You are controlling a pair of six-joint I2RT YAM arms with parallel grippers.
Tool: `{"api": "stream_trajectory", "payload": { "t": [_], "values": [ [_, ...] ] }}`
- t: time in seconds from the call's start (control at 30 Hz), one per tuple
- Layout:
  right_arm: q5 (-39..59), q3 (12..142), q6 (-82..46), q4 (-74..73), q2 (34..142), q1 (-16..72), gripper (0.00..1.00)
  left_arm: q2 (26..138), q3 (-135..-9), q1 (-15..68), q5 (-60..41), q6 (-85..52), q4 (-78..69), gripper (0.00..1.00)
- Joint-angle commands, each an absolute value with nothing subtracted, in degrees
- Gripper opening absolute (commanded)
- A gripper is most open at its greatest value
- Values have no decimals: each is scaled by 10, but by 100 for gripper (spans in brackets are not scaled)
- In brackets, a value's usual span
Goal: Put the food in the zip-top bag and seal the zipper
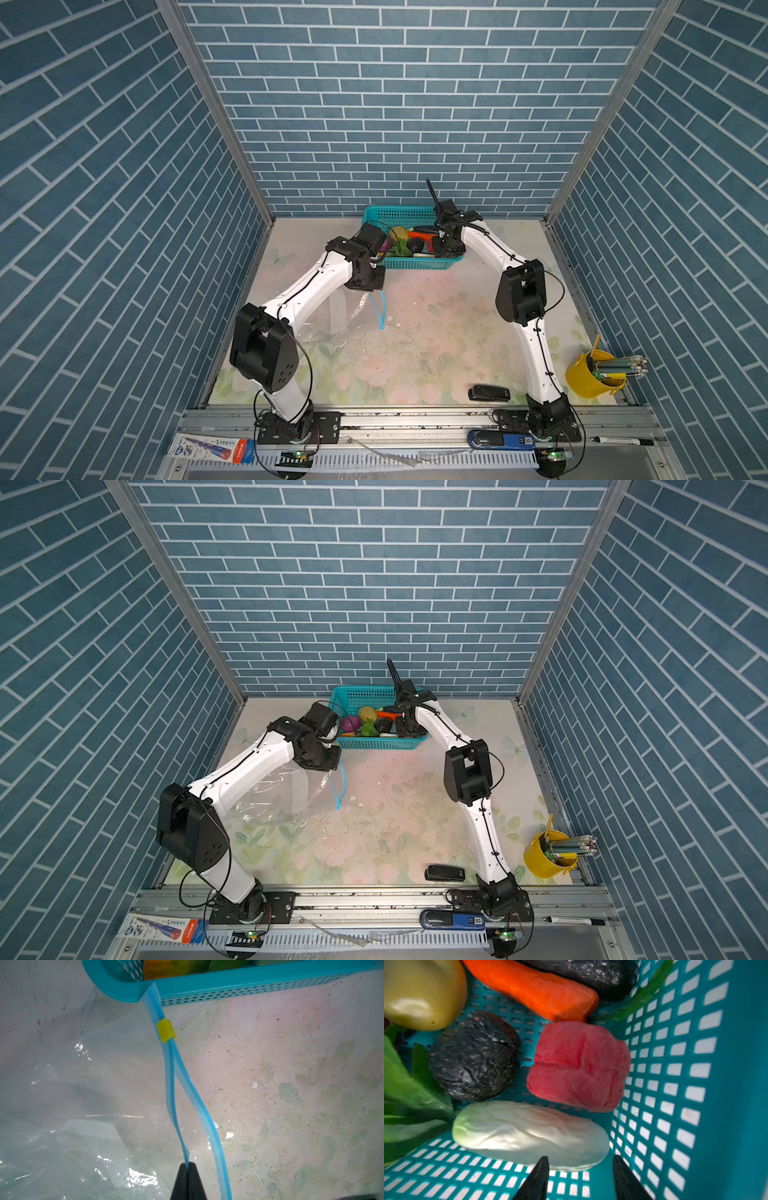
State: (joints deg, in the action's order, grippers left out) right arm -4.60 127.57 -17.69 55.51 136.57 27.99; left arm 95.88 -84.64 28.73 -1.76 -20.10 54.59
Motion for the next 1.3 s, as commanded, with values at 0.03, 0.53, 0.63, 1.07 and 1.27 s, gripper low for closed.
{"api": "stream_trajectory", "payload": {
  "t": [0.03,0.53,0.63,1.07,1.27],
  "values": [
    [-67,1216,-153,581,1318,277,50,938,-835,285,-16,-198,559,0],
    [-97,1048,-46,521,1210,254,46,919,-822,285,-24,-207,563,0],
    [-104,1020,-31,505,1190,248,45,917,-817,285,-24,-207,565,0],
    [-146,967,-16,491,1159,214,46,906,-802,285,-26,-207,558,0],
    [-161,957,-9,486,1152,207,44,908,-803,285,-34,-207,552,0]
  ]
}}
